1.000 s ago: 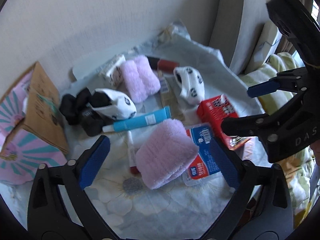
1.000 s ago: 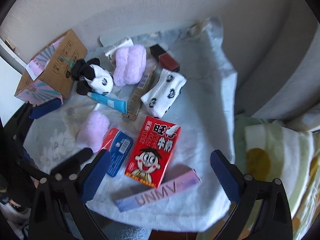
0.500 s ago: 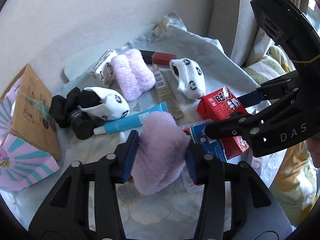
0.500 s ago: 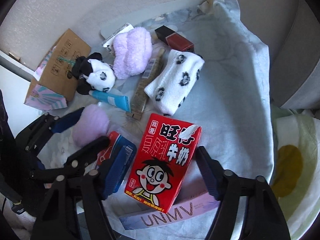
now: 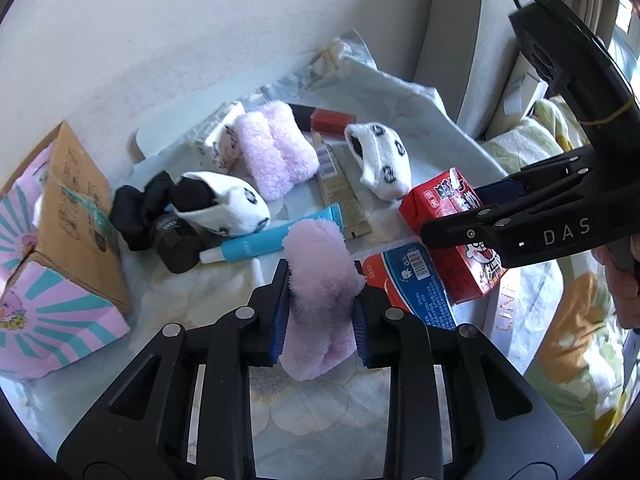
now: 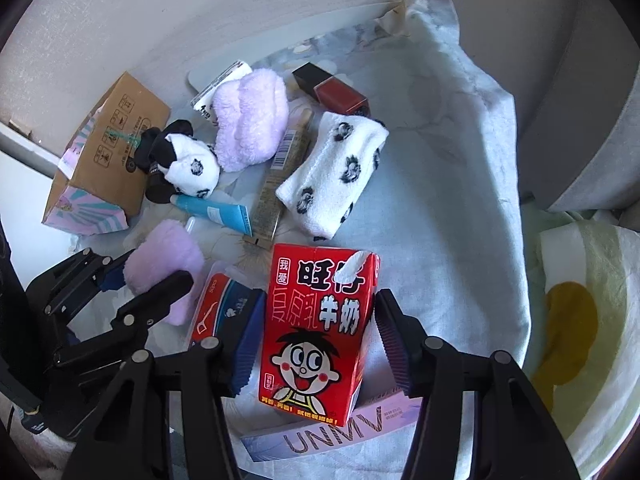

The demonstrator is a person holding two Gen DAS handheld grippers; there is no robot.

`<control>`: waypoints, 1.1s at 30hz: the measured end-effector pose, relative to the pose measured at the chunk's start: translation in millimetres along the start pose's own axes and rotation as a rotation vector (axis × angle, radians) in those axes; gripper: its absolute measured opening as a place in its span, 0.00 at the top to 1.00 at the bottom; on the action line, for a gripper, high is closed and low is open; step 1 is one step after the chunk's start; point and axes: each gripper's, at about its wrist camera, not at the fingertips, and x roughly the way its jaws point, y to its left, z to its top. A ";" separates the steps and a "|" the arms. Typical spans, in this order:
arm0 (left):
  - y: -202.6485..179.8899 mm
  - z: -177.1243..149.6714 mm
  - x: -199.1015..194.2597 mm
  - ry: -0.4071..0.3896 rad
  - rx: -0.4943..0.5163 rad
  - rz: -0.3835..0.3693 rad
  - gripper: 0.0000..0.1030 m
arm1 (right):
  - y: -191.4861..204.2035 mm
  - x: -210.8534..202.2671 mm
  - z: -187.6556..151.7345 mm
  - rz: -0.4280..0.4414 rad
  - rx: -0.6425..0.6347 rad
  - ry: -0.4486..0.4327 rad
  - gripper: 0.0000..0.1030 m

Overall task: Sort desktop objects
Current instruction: 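Grasp the pink fuzzy hair tie with left tool while right tool grasps red milk carton, then carry both items to the cardboard box and open both tools to drop them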

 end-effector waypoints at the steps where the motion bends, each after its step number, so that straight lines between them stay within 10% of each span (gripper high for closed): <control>1: 2.1 1.9 -4.2 -0.003 -0.006 -0.001 0.76 | -11.9 -16.6 0.7 0.007 0.003 -0.007 0.51; 18: 68.0 63.8 -129.0 -0.151 -0.039 0.036 0.76 | 46.7 -117.0 33.1 -0.109 -0.092 -0.130 0.51; 33: 261.0 67.9 -207.3 -0.175 -0.301 0.311 0.76 | 229.7 -132.1 143.6 -0.011 -0.333 -0.255 0.51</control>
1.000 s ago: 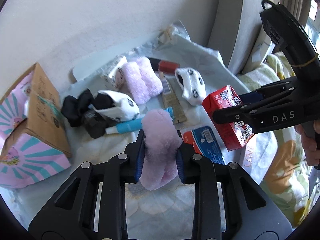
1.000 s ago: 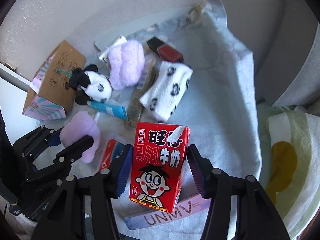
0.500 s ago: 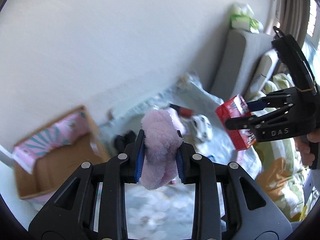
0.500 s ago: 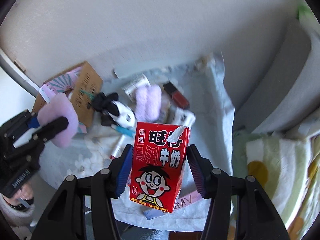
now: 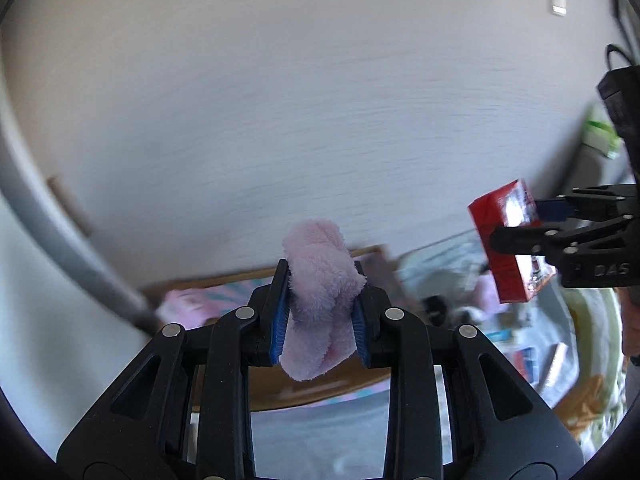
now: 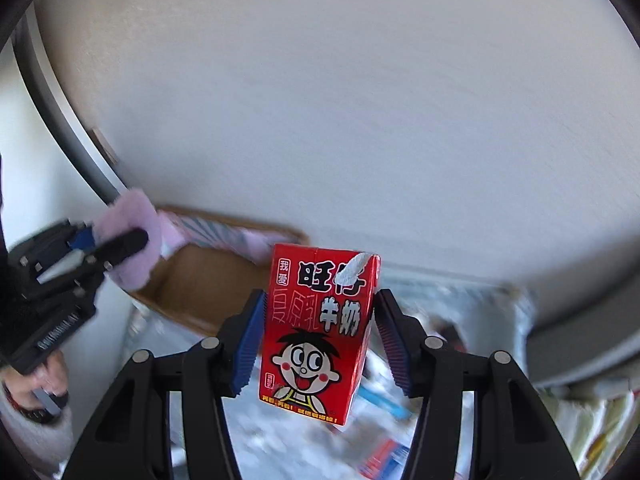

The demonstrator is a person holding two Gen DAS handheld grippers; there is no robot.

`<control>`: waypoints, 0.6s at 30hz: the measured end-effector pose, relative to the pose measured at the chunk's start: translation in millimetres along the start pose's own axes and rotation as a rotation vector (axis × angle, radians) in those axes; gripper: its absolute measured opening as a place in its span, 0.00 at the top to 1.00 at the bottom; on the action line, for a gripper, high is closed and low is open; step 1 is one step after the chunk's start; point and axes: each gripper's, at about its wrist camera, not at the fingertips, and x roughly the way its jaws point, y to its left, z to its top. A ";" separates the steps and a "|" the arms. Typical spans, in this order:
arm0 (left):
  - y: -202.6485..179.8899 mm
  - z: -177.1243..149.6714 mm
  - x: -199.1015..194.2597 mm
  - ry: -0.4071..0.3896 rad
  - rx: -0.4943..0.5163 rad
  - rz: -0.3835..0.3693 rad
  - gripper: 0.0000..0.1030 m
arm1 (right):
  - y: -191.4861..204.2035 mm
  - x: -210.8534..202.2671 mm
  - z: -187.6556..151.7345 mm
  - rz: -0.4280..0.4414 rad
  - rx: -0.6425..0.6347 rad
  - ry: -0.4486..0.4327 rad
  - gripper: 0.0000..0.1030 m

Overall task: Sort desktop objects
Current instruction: 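Carry both items to the cardboard box and open both tools to drop them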

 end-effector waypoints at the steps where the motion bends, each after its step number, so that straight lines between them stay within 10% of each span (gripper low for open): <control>1: 13.2 0.2 5.0 0.017 -0.020 0.019 0.76 | 7.9 5.8 6.2 0.015 -0.006 0.000 0.51; 18: 114.4 -24.8 145.2 0.324 -0.138 0.080 0.75 | 83.4 167.6 30.2 0.087 -0.015 0.236 0.50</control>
